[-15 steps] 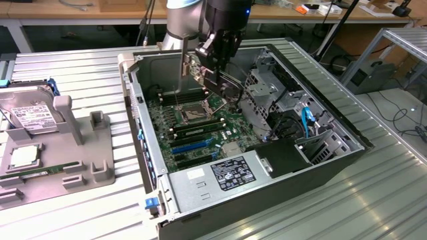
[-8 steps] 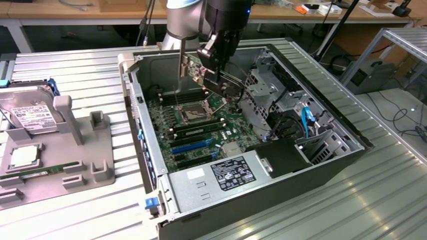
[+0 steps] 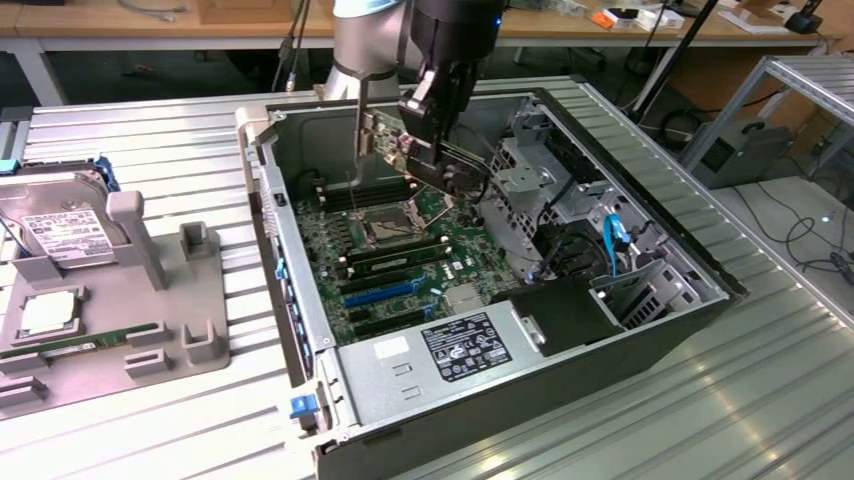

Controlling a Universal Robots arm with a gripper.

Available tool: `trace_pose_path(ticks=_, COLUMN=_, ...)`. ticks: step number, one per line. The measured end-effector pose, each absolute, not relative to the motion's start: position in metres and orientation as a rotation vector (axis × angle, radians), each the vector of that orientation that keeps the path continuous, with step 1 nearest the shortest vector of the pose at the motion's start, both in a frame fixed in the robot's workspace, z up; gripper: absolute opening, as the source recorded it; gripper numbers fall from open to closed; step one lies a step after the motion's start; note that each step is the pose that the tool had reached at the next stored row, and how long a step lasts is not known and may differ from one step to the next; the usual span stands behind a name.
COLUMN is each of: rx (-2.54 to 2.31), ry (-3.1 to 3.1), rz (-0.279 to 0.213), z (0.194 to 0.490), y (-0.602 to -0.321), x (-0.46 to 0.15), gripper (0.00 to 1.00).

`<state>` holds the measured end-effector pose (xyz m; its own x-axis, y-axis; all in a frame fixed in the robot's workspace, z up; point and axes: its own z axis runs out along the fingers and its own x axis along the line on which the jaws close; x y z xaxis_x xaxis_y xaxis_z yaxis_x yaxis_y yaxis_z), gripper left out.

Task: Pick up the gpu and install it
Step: 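Insert the gpu into the slot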

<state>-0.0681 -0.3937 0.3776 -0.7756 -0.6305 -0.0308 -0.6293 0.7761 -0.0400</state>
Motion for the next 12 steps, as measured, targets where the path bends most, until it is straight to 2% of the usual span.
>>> trace_pose_path(ticks=12, rx=-1.183, ry=2.863, rz=-0.039, z=0.3773, y=-0.3937, x=-0.0681, gripper=0.27)
